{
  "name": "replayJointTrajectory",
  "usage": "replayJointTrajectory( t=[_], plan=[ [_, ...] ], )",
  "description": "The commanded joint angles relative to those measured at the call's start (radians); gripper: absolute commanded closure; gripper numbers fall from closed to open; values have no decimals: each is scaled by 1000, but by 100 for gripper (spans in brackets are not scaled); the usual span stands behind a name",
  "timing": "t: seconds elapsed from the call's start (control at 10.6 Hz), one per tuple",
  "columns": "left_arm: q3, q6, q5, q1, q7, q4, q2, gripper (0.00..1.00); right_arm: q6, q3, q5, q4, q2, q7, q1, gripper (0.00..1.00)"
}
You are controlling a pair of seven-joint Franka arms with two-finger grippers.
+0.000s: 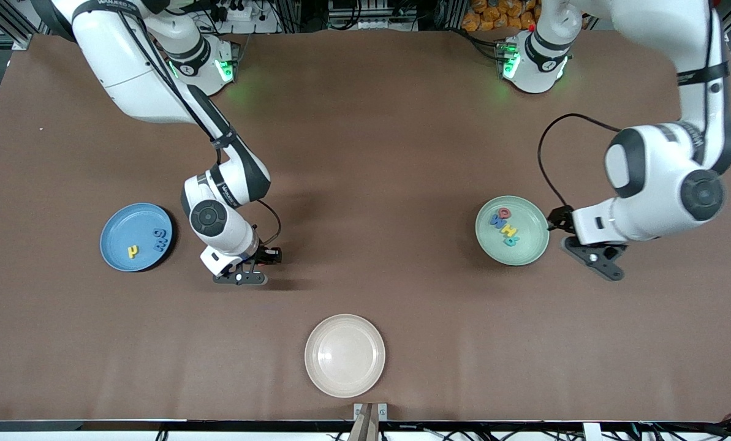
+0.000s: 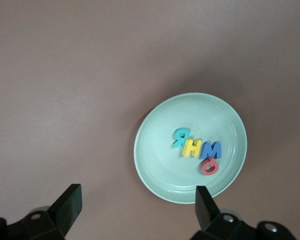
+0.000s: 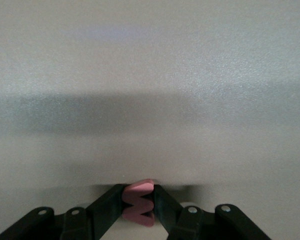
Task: Sort upper and lower case letters into plates
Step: 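Drop the W in the blue plate while the left gripper withdraws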
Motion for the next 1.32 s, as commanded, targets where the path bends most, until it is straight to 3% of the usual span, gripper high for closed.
replayJointTrajectory(
  t=[0.0,0.19,0.38,0.57,0.76,0.85,0.95,1.04,1.23],
  plan=[
    [16,-110,6,10,-176,139,5,0,-5,-2,7,-12,-37,5,-37,100],
    [10,-155,-7,3,-451,232,-26,0,-7,-2,5,-12,-67,-10,-79,100],
    [11,-313,32,-34,-787,338,-75,0,-34,-4,-4,-12,-99,-54,-120,100],
    [4,-480,146,-40,-838,456,-78,0,-137,-13,-21,-22,-129,-203,-212,100],
    [7,-500,249,-106,-824,472,-131,0,-215,-22,-124,-55,-162,-249,-301,100],
    [-50,-508,256,-76,-820,470,-138,0,-211,-22,-218,-96,-180,-252,-354,100],
    [-226,-521,266,94,-812,467,-138,0,-205,-21,-293,-130,-200,-256,-413,100],
    [-413,-522,295,256,-824,469,-152,0,-203,-21,-318,-158,-220,-275,-442,100],
    [-615,-520,303,492,-844,455,-190,0,-203,-18,-318,-196,-240,-364,-499,96]
  ],
)
